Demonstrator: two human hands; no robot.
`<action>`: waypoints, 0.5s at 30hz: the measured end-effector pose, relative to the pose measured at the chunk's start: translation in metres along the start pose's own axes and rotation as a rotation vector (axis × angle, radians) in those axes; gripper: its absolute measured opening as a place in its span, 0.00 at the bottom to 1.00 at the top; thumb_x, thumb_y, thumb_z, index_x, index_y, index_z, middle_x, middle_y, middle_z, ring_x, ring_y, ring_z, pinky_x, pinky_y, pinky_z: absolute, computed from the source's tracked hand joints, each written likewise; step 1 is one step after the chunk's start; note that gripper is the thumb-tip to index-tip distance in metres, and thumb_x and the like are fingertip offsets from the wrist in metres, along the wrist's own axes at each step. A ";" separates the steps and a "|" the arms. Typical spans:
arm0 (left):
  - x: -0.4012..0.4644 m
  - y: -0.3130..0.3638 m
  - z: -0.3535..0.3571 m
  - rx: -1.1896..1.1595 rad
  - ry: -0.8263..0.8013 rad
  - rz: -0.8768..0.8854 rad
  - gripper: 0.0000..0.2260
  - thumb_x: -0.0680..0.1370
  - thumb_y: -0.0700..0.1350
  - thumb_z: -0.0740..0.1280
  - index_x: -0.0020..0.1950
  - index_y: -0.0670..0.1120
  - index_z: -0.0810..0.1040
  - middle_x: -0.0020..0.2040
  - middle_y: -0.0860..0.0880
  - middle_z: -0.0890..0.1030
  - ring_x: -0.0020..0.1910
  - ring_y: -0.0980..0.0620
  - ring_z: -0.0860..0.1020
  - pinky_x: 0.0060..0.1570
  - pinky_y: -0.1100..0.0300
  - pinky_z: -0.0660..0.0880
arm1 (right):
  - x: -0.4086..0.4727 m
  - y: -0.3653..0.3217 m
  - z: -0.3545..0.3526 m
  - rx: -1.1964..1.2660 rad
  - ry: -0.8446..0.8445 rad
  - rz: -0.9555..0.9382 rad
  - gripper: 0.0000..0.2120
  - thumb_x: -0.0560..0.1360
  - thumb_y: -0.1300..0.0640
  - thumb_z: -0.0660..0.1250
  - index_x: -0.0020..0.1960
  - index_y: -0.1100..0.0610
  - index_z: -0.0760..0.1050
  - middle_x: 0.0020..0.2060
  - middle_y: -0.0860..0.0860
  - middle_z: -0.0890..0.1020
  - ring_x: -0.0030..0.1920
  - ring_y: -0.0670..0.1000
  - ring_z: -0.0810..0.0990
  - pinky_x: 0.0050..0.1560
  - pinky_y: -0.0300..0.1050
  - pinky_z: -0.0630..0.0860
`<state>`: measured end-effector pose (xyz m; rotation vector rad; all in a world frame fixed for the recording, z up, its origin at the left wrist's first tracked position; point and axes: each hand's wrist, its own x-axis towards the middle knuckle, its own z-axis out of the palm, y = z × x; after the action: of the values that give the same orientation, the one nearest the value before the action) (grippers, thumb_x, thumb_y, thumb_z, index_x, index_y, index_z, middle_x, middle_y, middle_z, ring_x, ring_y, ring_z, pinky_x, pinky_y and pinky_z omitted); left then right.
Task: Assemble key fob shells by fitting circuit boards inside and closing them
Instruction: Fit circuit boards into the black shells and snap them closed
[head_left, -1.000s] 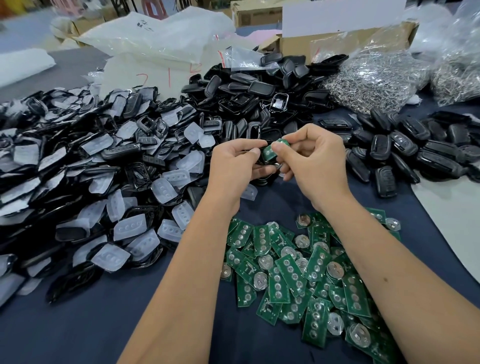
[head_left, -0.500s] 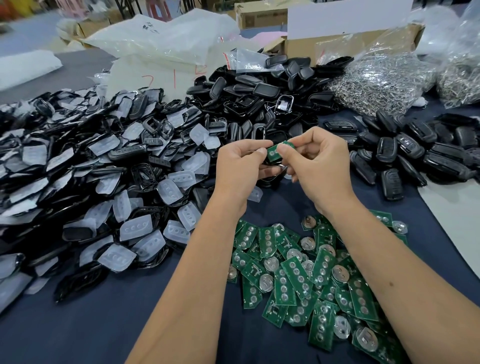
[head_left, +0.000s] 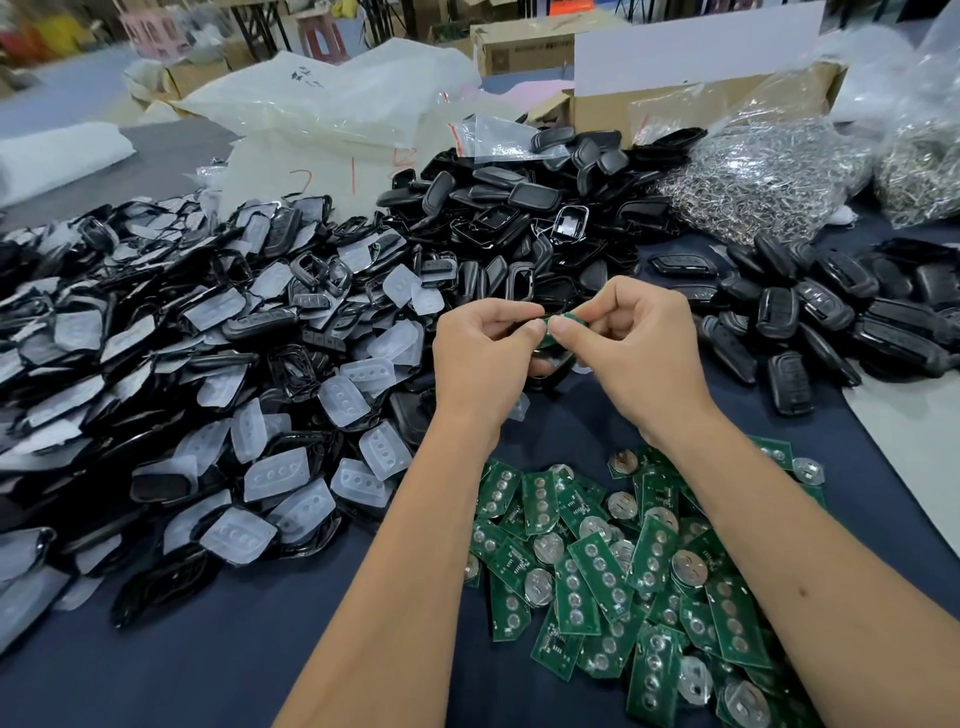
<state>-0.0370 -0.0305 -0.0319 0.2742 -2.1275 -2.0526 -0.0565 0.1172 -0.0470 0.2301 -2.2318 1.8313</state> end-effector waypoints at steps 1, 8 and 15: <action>0.001 0.000 -0.001 0.010 0.005 0.004 0.06 0.78 0.35 0.72 0.48 0.45 0.86 0.46 0.45 0.87 0.32 0.49 0.84 0.37 0.59 0.81 | 0.000 0.000 -0.001 0.019 -0.024 0.000 0.10 0.73 0.57 0.80 0.39 0.55 0.79 0.27 0.49 0.80 0.29 0.49 0.75 0.32 0.44 0.71; 0.003 0.001 0.000 -0.014 -0.022 0.007 0.07 0.78 0.34 0.72 0.51 0.45 0.86 0.44 0.45 0.88 0.30 0.53 0.82 0.36 0.63 0.79 | -0.002 -0.004 0.003 -0.140 0.077 -0.011 0.11 0.73 0.52 0.80 0.40 0.52 0.79 0.30 0.50 0.83 0.29 0.46 0.78 0.32 0.39 0.72; 0.003 0.005 -0.004 -0.083 -0.007 -0.013 0.06 0.77 0.33 0.73 0.50 0.41 0.81 0.38 0.46 0.86 0.28 0.53 0.80 0.32 0.64 0.77 | -0.001 -0.009 0.002 -0.220 0.139 0.046 0.19 0.68 0.44 0.82 0.43 0.53 0.76 0.31 0.50 0.81 0.28 0.42 0.73 0.33 0.35 0.70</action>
<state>-0.0388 -0.0351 -0.0270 0.2697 -2.0435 -2.1456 -0.0534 0.1139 -0.0396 0.0105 -2.3329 1.5544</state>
